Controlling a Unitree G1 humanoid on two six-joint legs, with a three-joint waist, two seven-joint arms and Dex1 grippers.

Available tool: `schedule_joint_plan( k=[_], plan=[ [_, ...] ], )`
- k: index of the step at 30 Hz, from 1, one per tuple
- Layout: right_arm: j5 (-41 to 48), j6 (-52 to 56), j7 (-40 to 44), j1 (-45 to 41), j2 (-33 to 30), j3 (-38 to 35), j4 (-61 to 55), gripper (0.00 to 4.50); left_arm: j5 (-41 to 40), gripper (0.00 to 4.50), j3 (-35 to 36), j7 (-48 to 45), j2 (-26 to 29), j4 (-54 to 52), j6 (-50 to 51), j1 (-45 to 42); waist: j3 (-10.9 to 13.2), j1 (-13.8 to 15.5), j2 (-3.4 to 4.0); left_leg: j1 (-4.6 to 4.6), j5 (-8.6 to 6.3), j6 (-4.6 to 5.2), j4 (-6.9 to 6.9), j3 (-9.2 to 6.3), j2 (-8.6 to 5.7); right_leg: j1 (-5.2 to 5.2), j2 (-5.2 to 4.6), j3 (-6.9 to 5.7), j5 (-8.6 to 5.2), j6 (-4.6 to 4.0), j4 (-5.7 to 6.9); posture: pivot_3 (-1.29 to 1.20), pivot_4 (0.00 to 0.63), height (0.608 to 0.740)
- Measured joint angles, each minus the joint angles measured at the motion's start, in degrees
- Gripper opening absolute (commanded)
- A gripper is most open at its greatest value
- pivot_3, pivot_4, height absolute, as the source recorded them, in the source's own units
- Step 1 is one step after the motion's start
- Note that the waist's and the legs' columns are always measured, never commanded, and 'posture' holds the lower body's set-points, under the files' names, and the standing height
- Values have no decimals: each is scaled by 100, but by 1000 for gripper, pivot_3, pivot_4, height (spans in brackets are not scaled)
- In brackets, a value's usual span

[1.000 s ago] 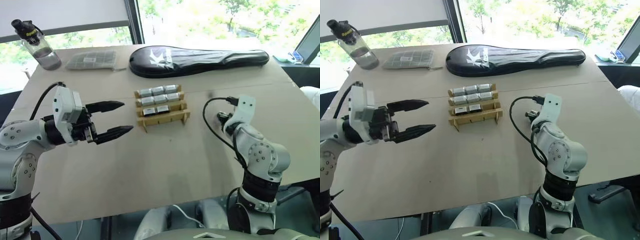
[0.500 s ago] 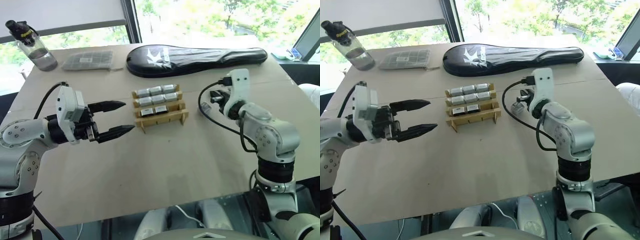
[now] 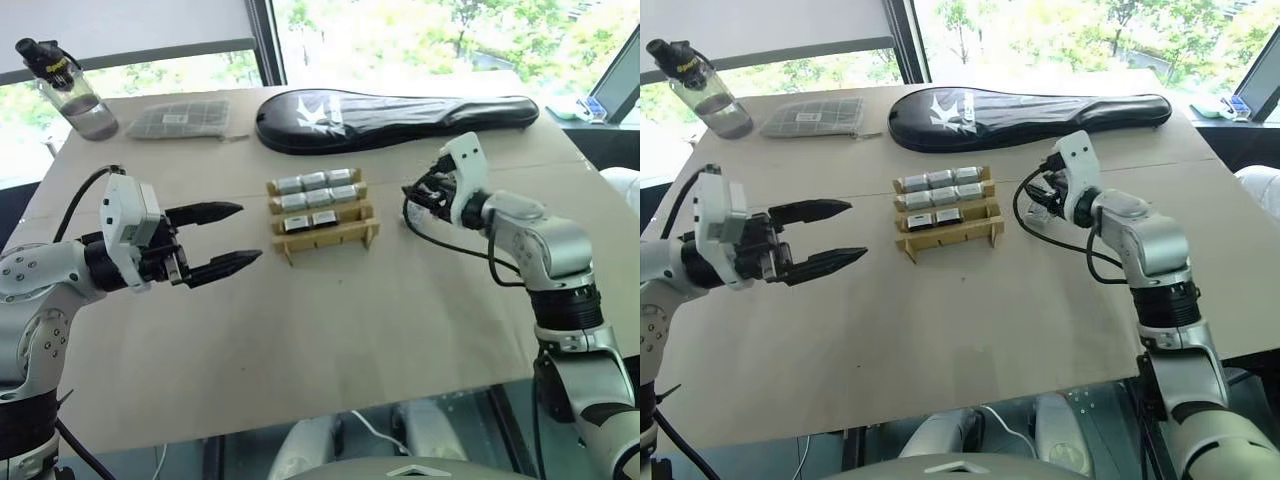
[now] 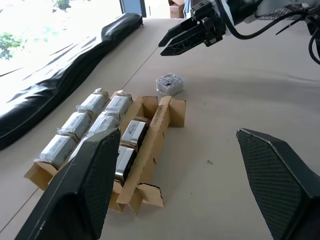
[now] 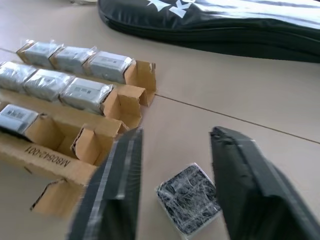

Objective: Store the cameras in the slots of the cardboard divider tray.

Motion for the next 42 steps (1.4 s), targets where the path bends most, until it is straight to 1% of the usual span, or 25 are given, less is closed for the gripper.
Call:
schedule_joint_plan(
  k=[1,2,3,8,11,14,18,21,27,34,37,38,40,41,42],
  plan=[
    [-77,-140,161,0,-111,67,202,4154,-1,3860,0,2,4,-1,0,0,0,-3,0,-1,0,0,1,1,0,0,0,1,0,0,0,0,150,740],
    [-100,-158,196,0,-138,70,260,4420,-1,3860,0,2,6,-1,0,0,0,-1,0,-1,0,0,1,1,0,0,-1,1,0,0,0,0,150,740],
    [-126,-213,308,0,-203,94,368,4482,-2,3860,-1,2,7,-1,0,-1,0,2,0,-1,0,0,1,1,0,0,-1,0,0,0,0,0,150,740],
    [-313,-912,1612,-103,-686,521,1364,4482,0,3860,-23,2,11,11,-1,-49,0,5,0,-3,0,0,1,1,0,1,-2,-1,0,0,-4,0,150,740],
    [-471,-1442,2121,-399,-698,622,2226,4482,0,3860,-41,-2,11,15,-5,-158,1,-13,0,-2,0,0,2,1,0,2,-2,0,1,0,-2,0,150,740],
    [-791,-2319,2560,-855,-680,723,3281,4482,1,3860,-39,-14,25,21,-17,-196,1,-29,0,-2,0,0,1,0,0,2,-2,-1,1,0,-6,0,150,740],
    [-1307,-3402,2872,-1377,-502,908,4654,4482,1,3860,-36,-31,31,30,-16,-191,0,-58,0,-5,0,0,2,0,0,1,-2,-2,1,0,-11,0,150,740],
    [-1509,-3892,3200,-1682,-316,927,5358,4482,1,3860,-33,-38,39,24,-13,-170,0,-68,0,-4,0,0,3,0,0,2,-2,-1,1,0,-11,0,150,740],
    [-1866,-4393,3369,-1971,18,942,6134,4482,-5,3860,-27,-50,83,8,41,-85,0,-68,0,-5,0,0,6,-2,1,3,-2,-3,1,0,-7,0,150,740],
    [-1992,-4626,3501,-2075,120,882,6441,4482,-8,3860,-24,-50,125,7,46,-18,1,-70,1,-5,0,-1,7,-2,1,2,-2,-4,1,0,-7,0,150,740],
    [-2033,-4657,3470,-2088,120,829,6499,3825,-10,3860,-25,-49,130,5,46,-23,1,-71,1,-5,0,-1,7,-2,1,3,-1,-4,1,0,-6,0,150,740],
    [-2036,-4659,3453,-2088,122,818,6512,3342,-10,3860,-25,-49,130,5,46,-29,1,-72,1,-5,0,-1,7,-2,1,2,-1,-4,1,0,-6,0,150,740],
    [-2036,-4667,3436,-2088,121,740,6514,2529,-10,3860,-29,-52,131,6,46,-62,1,-72,1,-5,0,-1,8,-2,1,3,-2,-4,1,0,-7,0,150,740],
    [-2038,-4668,3439,-2088,118,715,6514,2017,-10,3860,-45,-60,131,12,46,-93,1,-72,1,-5,0,-1,8,-2,1,3,-2,-4,1,0,-7,0,150,740],
    [-2040,-4665,3446,-2087,116,707,6514,1949,-10,3860,-69,-76,130,18,45,-137,1,-72,1,-5,0,-1,8,-2,1,3,-1,-4,1,0,-7,0,150,740]
  ],
)
